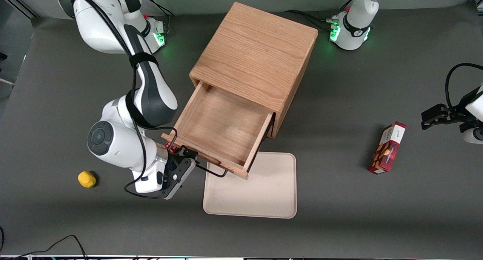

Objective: Open upper drawer

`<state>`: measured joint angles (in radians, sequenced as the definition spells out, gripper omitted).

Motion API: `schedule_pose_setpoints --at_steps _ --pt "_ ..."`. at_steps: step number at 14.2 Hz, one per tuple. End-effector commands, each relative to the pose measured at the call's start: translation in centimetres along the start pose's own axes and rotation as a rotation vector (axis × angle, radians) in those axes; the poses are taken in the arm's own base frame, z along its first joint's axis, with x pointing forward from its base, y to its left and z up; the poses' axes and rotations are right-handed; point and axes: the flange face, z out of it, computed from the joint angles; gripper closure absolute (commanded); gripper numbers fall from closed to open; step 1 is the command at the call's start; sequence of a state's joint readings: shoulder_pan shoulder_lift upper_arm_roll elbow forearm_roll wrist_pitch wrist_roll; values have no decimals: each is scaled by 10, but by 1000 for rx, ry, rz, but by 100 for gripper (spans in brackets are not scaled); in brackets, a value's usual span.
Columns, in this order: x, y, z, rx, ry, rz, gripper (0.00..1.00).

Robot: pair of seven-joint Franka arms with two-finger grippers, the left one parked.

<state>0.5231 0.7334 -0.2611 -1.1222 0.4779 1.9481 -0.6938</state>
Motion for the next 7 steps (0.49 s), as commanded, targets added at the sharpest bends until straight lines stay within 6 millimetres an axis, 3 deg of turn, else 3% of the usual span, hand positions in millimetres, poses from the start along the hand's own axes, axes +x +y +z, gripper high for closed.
schedule_pose_setpoints --at_steps 1,7 --pt "-1 -9 -6 92 4 42 0" --pt "-6 -17 -29 160 -18 140 0"
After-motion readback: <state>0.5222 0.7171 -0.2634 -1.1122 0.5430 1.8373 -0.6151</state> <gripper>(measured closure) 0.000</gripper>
